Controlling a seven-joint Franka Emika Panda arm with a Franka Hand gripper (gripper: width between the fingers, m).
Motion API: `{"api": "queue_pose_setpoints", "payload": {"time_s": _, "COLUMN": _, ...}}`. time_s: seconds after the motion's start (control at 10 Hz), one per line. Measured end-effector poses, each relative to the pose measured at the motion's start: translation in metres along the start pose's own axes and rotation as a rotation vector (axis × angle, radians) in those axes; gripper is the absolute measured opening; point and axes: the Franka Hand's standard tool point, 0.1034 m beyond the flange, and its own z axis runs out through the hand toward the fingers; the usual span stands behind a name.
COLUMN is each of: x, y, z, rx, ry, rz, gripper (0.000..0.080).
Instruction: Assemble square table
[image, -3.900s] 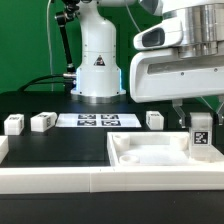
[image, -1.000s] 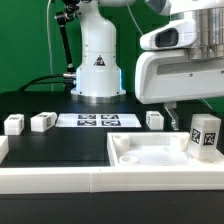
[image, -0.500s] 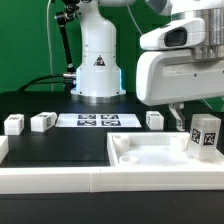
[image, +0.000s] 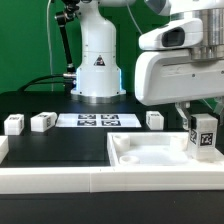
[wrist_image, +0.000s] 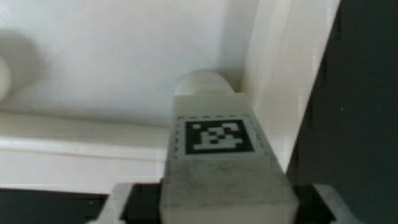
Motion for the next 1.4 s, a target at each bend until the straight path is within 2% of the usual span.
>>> {"api": "queue_pose_setpoints", "payload": {"time_s": 0.3, "x": -0.0015, "y": 0.0021, "z": 0.0005, "rx": 0.001, "ry": 0.022, "rz": 0.342, "gripper": 0.0290}}
{"api": "queue_pose_setpoints", "payload": {"time_s": 0.4, "x": -0.0016, "y": 0.0022, "z": 0.0005, "rx": 0.002, "ry": 0.026, "rz": 0.376, "gripper": 0.0290}}
{"api": "queue_pose_setpoints", "payload": {"time_s": 0.8, "x": -0.0047, "y": 0.0035, "z": 0.0009, "rx": 0.027, "ry": 0.036, "rz": 0.826, "gripper": 0.0291}}
{"api": "queue_pose_setpoints", "payload": {"time_s": 1.1, "x": -0.0084, "y": -0.0040, "z": 0.0021, "rx": 0.027, "ry": 0.023, "rz": 1.159, "gripper": 0.0291}}
{"api": "queue_pose_setpoints", "payload": {"time_s": 1.4, "x": -0.0082, "y": -0.0039, "z": 0.0024, "rx": 0.046, "ry": 0.010, "rz": 1.301, "gripper": 0.0291}}
